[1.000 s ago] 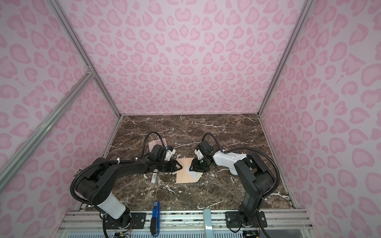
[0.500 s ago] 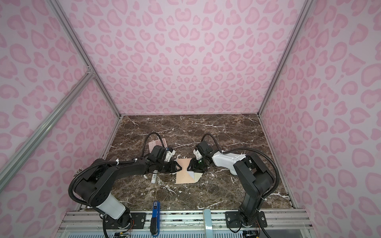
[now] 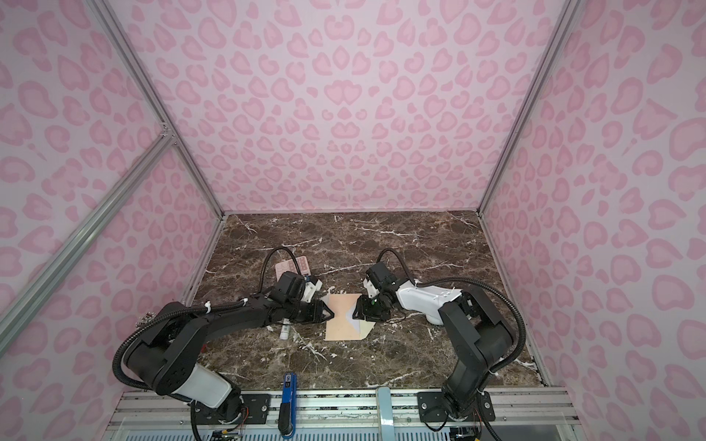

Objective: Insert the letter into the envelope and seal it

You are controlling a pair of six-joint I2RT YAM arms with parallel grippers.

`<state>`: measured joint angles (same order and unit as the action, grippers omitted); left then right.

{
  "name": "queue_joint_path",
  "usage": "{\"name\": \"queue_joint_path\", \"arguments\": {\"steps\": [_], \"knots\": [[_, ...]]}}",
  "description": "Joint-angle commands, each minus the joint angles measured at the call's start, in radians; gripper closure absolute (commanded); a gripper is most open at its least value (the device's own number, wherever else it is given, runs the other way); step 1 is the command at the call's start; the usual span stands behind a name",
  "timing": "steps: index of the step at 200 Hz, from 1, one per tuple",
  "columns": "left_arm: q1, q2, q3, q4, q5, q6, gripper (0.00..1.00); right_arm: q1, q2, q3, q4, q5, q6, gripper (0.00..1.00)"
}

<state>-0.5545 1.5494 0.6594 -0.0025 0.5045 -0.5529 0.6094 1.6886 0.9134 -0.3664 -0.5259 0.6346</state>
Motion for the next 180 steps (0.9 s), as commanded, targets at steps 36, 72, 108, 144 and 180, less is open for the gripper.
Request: {"name": "queue_joint_path", "arguments": {"steps": [36, 72, 108, 144, 180], "knots": [[-0.026, -0.039, -0.051, 0.013, -0.002, -0.032, 0.50, 0.026, -0.004, -0.014, -0.015, 0.004, 0.014, 0.50], [-0.035, -0.039, -0.078, 0.039, -0.006, -0.048, 0.50, 0.034, -0.015, -0.025, -0.001, 0.003, 0.034, 0.50], [-0.039, -0.024, -0.094, 0.068, 0.002, -0.063, 0.50, 0.034, -0.022, -0.043, 0.027, -0.007, 0.056, 0.50], [-0.045, -0.019, -0.097, 0.078, 0.002, -0.068, 0.51, 0.041, -0.016, -0.051, 0.052, -0.024, 0.077, 0.50], [-0.048, -0.016, -0.102, 0.082, 0.000, -0.068, 0.52, 0.047, -0.014, -0.054, 0.067, -0.031, 0.091, 0.51]]}}
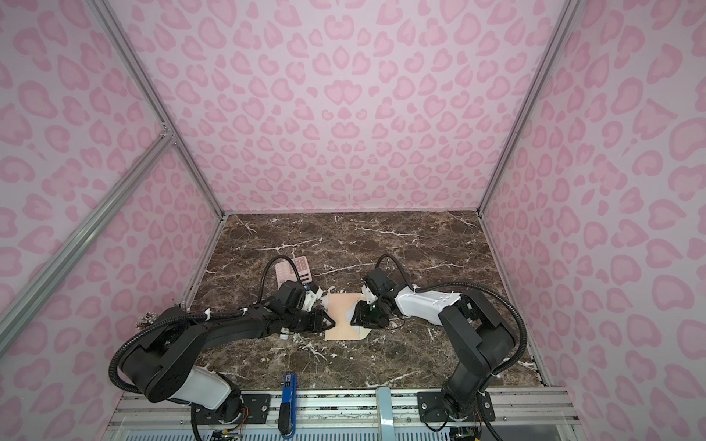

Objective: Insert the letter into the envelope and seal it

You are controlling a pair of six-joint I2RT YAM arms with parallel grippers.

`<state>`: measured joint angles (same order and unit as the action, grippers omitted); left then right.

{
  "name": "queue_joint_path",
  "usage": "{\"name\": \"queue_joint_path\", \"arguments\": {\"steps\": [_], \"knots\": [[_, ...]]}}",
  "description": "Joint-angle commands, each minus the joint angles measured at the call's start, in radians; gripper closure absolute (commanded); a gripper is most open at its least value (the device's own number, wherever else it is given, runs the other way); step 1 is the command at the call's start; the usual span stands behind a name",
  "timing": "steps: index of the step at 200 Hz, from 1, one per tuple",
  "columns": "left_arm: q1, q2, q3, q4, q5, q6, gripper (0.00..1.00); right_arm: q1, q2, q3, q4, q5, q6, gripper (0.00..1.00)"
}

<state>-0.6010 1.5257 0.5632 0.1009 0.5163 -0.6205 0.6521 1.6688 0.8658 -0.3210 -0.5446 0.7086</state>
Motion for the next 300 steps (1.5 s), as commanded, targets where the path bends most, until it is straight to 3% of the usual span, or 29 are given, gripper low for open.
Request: {"name": "queue_joint_path", "arguments": {"steps": [1, 143, 233, 300], "knots": [[-0.002, 0.008, -0.006, -0.022, -0.012, -0.001, 0.52, 0.005, 0.007, -0.007, 0.023, -0.013, 0.017, 0.51], [-0.005, 0.016, -0.011, -0.007, -0.007, -0.005, 0.53, 0.047, 0.035, 0.029, 0.040, -0.015, 0.058, 0.52], [-0.003, 0.005, 0.045, -0.070, -0.026, 0.026, 0.53, 0.029, 0.020, 0.108, -0.146, 0.117, -0.045, 0.45], [0.016, -0.010, 0.090, -0.119, -0.041, 0.051, 0.48, 0.002, 0.050, 0.160, -0.152, 0.133, -0.071, 0.45]]}}
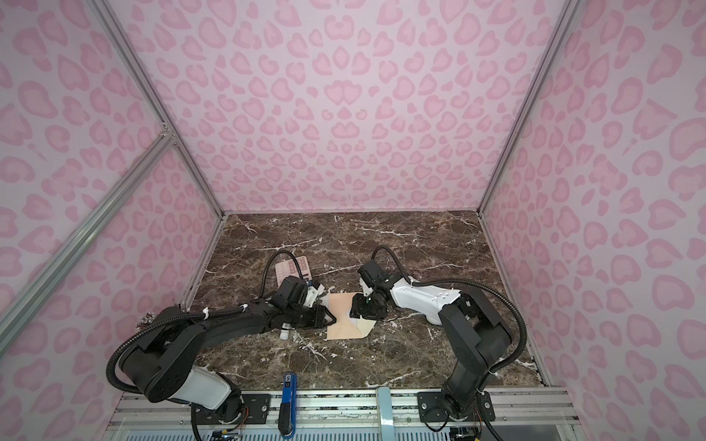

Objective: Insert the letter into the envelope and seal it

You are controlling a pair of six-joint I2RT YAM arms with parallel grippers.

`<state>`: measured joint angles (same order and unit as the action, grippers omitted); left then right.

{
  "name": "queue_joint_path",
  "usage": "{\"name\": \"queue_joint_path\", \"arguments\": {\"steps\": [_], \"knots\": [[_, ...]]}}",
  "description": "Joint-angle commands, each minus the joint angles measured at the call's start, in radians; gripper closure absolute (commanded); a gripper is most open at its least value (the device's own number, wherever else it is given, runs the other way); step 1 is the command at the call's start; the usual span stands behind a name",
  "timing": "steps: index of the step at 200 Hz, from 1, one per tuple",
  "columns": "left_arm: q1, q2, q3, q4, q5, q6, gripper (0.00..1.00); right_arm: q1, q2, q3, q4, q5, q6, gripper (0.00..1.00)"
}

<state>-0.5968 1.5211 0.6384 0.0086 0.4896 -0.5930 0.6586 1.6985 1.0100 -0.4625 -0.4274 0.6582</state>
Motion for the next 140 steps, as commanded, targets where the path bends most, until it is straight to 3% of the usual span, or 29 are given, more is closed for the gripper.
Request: {"name": "queue_joint_path", "arguments": {"steps": [1, 65, 140], "knots": [[0.013, -0.005, 0.015, -0.027, -0.014, 0.024, 0.48, -0.006, 0.022, 0.016, -0.009, 0.015, -0.019, 0.45], [0.069, 0.063, 0.055, -0.005, 0.008, 0.036, 0.47, -0.019, 0.094, 0.073, 0.022, -0.002, -0.015, 0.45], [0.073, 0.109, 0.062, 0.043, 0.038, 0.030, 0.49, -0.013, 0.125, 0.080, 0.071, -0.049, 0.016, 0.46]]}}
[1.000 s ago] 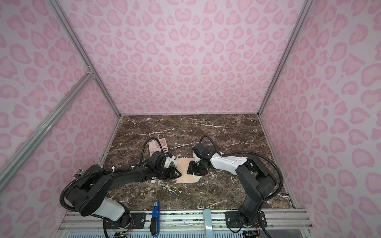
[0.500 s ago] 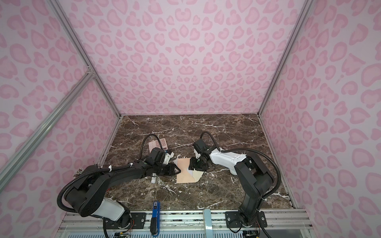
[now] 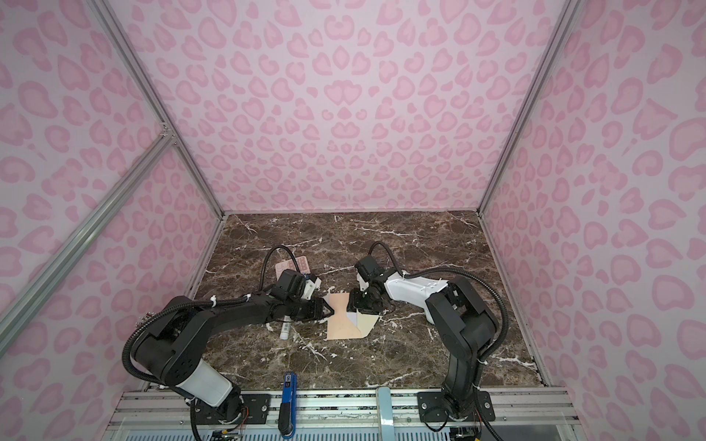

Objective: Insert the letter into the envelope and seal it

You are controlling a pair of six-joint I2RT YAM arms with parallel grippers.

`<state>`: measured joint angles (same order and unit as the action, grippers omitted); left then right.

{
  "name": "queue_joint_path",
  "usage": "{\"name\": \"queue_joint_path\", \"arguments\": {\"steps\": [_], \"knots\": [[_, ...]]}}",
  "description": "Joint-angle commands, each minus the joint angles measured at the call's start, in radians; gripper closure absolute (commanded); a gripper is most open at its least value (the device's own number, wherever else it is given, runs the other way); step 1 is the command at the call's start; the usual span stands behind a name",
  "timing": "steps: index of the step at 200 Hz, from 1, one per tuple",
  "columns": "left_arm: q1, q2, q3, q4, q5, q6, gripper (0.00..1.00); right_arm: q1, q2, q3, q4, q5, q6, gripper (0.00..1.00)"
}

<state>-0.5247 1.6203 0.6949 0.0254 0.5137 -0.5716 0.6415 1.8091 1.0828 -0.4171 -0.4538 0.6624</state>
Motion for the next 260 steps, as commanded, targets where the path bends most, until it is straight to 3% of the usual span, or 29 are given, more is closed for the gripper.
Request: {"name": "queue_joint_path", "arguments": {"steps": [1, 152, 260], "knots": [[0.001, 0.012, 0.005, 0.026, 0.014, 0.009, 0.49, 0.004, 0.016, 0.006, 0.025, -0.022, 0.012, 0.46], [0.002, 0.035, -0.011, 0.074, 0.045, -0.004, 0.51, 0.025, 0.044, 0.045, 0.035, -0.051, 0.028, 0.46], [0.002, -0.078, 0.011, -0.011, 0.013, 0.004, 0.50, 0.010, -0.066, 0.094, -0.131, 0.090, -0.027, 0.45]]}}
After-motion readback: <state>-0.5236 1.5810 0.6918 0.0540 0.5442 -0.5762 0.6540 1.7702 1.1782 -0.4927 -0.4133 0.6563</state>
